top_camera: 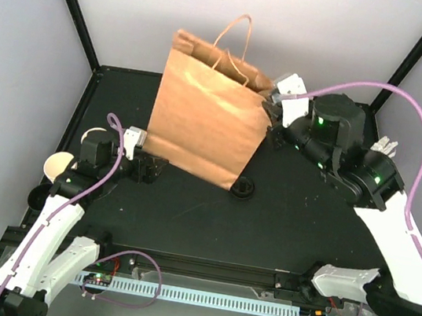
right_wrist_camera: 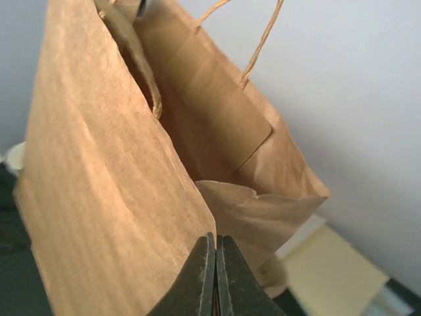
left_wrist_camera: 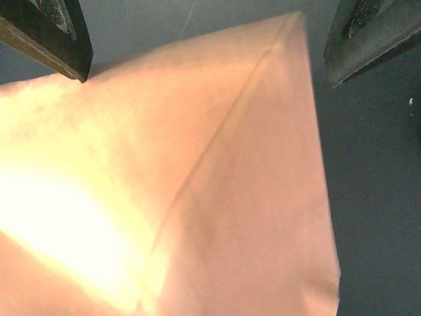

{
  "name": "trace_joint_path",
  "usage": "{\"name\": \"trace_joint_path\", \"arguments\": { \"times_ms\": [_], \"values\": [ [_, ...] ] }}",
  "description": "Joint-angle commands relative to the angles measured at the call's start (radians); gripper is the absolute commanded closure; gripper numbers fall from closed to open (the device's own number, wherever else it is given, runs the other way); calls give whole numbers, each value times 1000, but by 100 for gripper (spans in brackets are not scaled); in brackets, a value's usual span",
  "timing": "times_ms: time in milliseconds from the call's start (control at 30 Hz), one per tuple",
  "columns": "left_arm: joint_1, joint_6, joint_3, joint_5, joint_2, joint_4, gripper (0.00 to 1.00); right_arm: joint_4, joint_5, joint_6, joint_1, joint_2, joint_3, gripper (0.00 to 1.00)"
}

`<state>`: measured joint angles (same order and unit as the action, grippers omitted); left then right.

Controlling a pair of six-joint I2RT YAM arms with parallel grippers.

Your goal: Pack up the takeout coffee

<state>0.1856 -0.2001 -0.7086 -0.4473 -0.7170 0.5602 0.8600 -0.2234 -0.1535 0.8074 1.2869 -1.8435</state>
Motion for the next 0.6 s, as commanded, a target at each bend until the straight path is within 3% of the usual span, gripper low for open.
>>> {"name": "trace_joint_path", "arguments": {
  "times_ms": [0, 233, 567],
  "values": [
    [7, 8, -7, 7, 11, -10, 1, -2, 235, 186, 9, -78, 93, 99],
    [6, 6, -6, 19, 17, -11, 1, 104, 182, 350, 53, -60, 107, 99],
    [6, -5, -5, 61, 18, -6, 1, 161, -66, 508, 277, 41, 61, 99]
  ]
}}
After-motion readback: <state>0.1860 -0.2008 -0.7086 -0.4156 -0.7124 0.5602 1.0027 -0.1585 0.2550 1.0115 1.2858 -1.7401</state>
